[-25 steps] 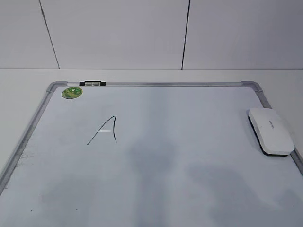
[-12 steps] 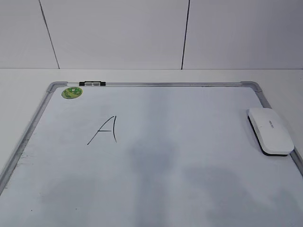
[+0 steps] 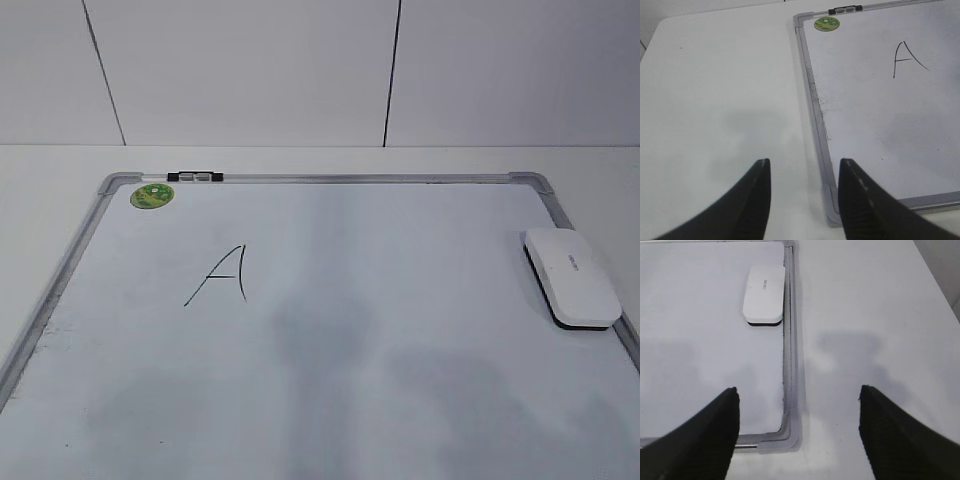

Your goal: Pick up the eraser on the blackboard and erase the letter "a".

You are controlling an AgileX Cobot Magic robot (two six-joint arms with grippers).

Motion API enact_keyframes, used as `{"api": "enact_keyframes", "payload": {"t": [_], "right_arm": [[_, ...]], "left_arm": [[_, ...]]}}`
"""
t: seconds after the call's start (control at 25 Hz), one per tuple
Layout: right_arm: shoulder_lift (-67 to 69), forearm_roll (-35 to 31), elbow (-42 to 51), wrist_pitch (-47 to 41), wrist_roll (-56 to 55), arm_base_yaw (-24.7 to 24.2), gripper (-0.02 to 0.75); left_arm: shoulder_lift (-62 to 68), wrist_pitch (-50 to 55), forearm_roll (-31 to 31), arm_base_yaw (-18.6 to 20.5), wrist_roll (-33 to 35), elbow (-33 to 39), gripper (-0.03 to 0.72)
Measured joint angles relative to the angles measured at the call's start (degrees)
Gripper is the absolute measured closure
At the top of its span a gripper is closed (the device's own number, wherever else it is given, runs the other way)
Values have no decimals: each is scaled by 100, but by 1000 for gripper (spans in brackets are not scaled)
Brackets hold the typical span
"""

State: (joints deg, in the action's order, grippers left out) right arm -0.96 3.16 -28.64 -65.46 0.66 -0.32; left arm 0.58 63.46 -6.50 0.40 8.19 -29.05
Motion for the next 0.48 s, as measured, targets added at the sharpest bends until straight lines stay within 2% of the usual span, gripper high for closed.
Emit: {"api": "enact_keyframes", "payload": {"t": [0.48], "right_arm": [[0,0,0,0,11,0,146]], "left_arm": [[0,0,0,0,0,0,387]]}}
